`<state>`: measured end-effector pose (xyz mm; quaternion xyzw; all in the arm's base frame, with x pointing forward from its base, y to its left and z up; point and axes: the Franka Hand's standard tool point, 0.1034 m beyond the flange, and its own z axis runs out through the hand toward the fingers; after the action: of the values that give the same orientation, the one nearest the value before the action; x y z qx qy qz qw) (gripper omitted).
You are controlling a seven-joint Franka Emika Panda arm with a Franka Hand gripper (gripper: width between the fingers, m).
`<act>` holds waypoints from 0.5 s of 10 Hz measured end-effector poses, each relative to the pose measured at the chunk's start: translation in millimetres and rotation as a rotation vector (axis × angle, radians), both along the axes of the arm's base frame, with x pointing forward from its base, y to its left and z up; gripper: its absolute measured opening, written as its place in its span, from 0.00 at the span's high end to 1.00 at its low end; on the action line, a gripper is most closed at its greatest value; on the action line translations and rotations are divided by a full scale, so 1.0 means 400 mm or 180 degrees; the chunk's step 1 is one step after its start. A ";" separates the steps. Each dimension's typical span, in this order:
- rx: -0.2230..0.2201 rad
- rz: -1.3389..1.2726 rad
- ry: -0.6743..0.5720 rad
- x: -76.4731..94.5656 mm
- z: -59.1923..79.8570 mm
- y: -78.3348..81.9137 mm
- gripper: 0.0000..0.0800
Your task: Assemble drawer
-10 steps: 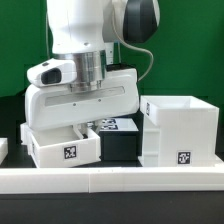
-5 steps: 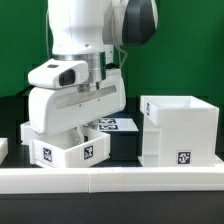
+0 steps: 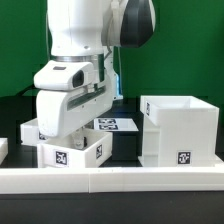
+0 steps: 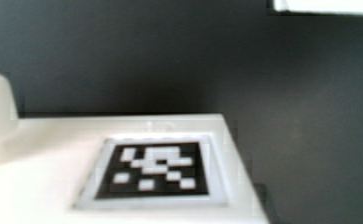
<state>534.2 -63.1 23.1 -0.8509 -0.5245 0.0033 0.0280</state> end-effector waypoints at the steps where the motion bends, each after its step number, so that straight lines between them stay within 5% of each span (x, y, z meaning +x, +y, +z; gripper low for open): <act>1: -0.0036 0.0284 -0.0042 -0.006 -0.003 0.007 0.95; 5: -0.0084 0.1167 -0.0035 -0.016 -0.009 0.000 0.95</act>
Offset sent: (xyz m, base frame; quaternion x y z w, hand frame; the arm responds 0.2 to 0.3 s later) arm 0.0000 0.0000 0.0000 0.0000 0.0000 -0.1296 0.9916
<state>527.7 -63.1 19.5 -0.7414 -0.6709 0.0107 0.0128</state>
